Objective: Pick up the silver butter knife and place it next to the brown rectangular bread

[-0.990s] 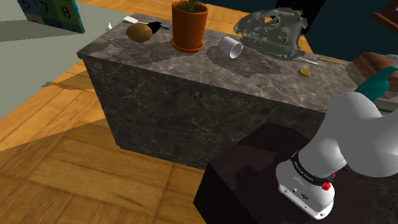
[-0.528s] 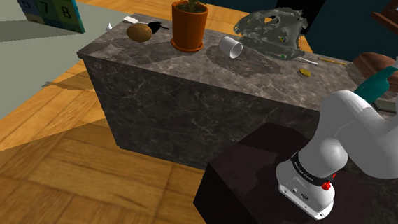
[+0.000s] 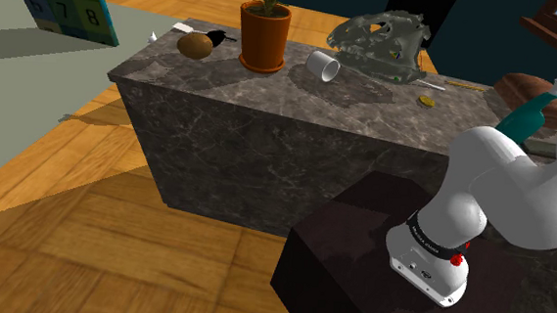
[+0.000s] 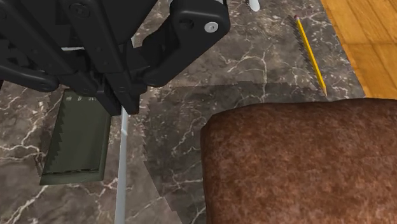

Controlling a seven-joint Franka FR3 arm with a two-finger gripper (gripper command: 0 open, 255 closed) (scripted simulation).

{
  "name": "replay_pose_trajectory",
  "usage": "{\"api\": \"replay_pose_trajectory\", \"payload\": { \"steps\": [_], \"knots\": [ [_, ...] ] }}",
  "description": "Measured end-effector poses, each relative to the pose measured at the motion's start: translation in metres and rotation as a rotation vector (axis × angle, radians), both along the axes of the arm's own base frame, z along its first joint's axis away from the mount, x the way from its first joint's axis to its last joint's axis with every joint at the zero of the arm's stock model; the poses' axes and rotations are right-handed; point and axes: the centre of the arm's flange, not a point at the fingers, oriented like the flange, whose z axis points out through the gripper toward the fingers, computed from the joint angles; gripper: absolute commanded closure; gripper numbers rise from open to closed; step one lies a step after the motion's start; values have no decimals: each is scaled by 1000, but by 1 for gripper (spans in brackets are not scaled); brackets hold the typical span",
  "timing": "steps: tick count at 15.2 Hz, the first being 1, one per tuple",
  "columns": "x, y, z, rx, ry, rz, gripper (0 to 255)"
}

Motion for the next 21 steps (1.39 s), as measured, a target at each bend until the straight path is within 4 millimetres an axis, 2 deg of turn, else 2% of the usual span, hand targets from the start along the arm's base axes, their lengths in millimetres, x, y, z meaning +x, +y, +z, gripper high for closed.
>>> {"api": "replay_pose_trajectory", "payload": {
  "steps": [21],
  "knots": [
    [2, 1, -110, 0, 0, 0, 255]
  ]
}}
